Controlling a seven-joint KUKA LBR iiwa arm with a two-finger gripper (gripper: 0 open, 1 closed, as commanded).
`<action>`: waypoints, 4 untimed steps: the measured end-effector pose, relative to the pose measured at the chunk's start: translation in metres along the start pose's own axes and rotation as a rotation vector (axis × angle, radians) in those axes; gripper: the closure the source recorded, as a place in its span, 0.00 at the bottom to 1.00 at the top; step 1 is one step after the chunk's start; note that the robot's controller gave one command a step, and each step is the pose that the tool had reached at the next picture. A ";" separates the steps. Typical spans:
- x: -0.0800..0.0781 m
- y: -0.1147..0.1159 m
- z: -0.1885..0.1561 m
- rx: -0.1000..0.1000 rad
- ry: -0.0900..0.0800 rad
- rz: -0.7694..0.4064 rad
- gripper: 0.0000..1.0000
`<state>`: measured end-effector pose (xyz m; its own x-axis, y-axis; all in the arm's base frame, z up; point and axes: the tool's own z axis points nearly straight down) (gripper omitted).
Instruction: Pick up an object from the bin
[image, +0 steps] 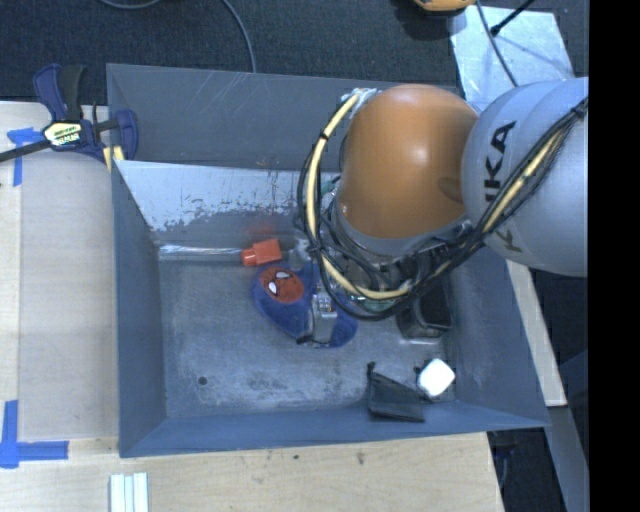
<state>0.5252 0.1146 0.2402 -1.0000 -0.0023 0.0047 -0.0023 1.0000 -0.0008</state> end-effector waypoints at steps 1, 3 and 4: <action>-0.050 -0.069 0.170 -0.006 -0.008 0.078 0.00; -0.047 -0.031 0.140 -0.003 -0.011 0.317 0.00; -0.048 -0.040 0.167 -0.006 -0.015 0.551 0.00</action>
Offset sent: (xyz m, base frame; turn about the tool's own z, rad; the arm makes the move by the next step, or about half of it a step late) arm 0.0479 -0.0703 -0.1702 0.0762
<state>0.5729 0.0745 0.0726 -0.8531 0.5217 -0.0087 0.5217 0.8531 0.0070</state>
